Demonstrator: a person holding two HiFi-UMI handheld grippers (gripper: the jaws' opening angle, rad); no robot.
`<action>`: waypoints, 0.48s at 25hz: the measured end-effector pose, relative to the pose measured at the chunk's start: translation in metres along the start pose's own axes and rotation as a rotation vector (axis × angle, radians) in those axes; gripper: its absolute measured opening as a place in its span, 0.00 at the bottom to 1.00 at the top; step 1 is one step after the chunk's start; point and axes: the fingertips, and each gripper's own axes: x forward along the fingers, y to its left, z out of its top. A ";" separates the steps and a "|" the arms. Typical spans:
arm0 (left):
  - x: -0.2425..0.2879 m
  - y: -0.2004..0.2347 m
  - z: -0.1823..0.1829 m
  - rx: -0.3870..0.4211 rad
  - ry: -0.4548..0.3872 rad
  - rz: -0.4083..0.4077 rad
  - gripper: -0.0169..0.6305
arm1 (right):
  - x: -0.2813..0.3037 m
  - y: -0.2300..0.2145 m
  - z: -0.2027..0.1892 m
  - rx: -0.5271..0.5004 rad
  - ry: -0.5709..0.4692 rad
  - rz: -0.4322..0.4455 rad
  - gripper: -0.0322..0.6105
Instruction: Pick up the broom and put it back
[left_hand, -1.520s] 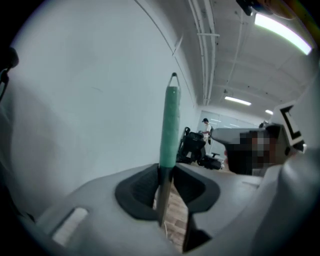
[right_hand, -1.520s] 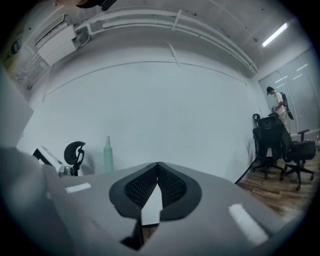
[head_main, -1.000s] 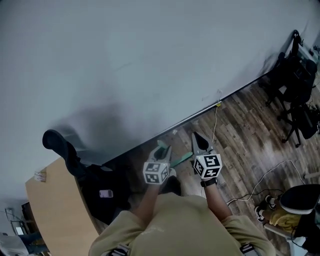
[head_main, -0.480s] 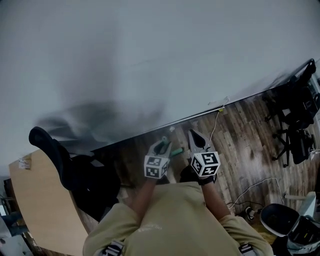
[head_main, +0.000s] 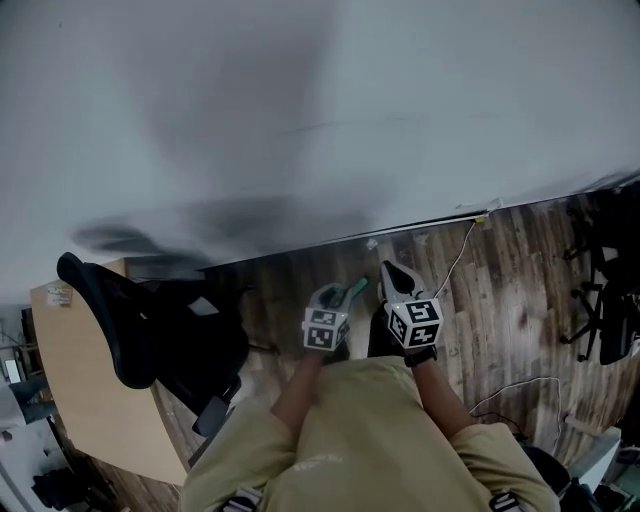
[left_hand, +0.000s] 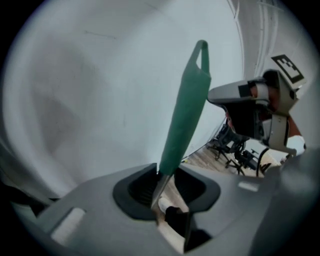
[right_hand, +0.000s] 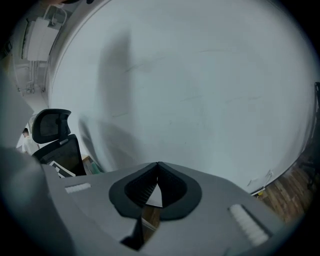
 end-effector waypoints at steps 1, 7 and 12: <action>0.010 0.004 -0.002 -0.007 0.016 0.004 0.18 | 0.009 -0.005 -0.005 0.007 0.018 0.001 0.06; 0.068 0.023 -0.015 0.041 0.076 0.015 0.18 | 0.044 -0.031 -0.032 0.054 0.084 -0.001 0.06; 0.103 0.038 -0.021 0.086 0.092 -0.013 0.17 | 0.048 -0.057 -0.057 0.124 0.124 -0.031 0.06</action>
